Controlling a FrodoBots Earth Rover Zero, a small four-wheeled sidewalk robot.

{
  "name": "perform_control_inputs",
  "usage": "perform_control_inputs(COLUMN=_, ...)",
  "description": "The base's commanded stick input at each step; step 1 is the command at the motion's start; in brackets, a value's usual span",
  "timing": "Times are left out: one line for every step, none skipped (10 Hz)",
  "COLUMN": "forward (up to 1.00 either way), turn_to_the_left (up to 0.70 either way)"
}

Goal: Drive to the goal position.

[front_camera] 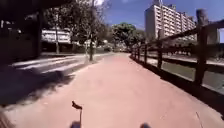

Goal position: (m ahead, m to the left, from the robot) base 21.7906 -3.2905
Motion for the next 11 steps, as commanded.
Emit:
perform_control_inputs(forward=0.85, turn_to_the_left=0.00)
perform_control_inputs(forward=0.85, turn_to_the_left=0.00)
perform_control_inputs(forward=0.85, turn_to_the_left=0.00)
perform_control_inputs(forward=0.85, turn_to_the_left=0.00)
perform_control_inputs(forward=0.85, turn_to_the_left=0.00)
perform_control_inputs(forward=0.85, turn_to_the_left=0.00)
perform_control_inputs(forward=0.85, turn_to_the_left=0.00)
perform_control_inputs(forward=0.85, turn_to_the_left=0.00)
perform_control_inputs(forward=0.85, turn_to_the_left=0.00)
perform_control_inputs(forward=0.85, turn_to_the_left=0.00)
perform_control_inputs(forward=0.85, turn_to_the_left=-0.06)
